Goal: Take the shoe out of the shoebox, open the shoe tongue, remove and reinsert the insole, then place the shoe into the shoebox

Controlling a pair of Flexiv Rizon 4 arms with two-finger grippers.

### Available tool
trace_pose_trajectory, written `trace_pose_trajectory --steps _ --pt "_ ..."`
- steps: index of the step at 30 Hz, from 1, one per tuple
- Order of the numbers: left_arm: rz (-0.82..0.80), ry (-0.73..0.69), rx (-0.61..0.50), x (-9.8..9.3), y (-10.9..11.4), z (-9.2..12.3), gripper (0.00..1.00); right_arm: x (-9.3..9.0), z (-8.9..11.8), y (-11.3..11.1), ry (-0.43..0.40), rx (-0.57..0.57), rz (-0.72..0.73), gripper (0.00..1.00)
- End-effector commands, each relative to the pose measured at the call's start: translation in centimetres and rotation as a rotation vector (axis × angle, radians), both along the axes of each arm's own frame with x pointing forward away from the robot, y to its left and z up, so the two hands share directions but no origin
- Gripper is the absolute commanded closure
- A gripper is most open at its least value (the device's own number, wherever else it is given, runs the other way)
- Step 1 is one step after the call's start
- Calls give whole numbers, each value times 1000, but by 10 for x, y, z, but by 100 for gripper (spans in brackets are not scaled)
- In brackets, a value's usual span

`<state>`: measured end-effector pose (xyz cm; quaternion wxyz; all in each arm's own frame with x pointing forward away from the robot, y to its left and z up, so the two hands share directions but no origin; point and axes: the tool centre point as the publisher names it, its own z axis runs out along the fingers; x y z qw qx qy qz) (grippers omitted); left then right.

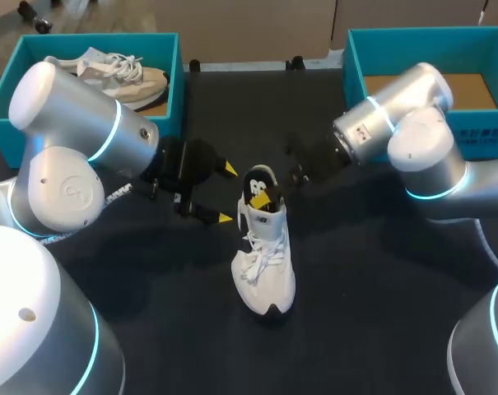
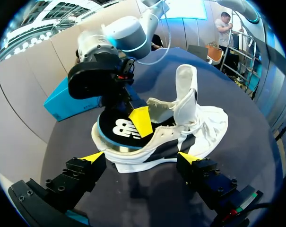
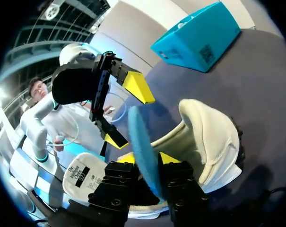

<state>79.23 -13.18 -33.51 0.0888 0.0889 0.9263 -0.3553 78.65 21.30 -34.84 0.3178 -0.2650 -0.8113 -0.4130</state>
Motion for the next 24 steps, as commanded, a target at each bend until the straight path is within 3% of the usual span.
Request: trace_pose_trajectory --steps 1,6,12,15,18,21,24 --pt "2 0 6 -1 -1 0 0 3 7 0 -9 -15 4 68" --pt "2 0 6 -1 -1 0 0 10 10 -1 -22 -25 8 64" --pt "2 0 6 -1 -1 0 0 13 7 -4 -3 -30 15 67" --pt "2 0 6 -1 -1 0 0 14 6 -3 7 -33 21 72" --pt "2 0 6 -1 -1 0 0 17 8 -4 31 -44 21 97" --pt "2 0 6 -1 -1 0 0 19 10 -5 43 -49 28 95" --pt "2 0 6 -1 -1 0 0 19 11 -6 55 -61 38 100"
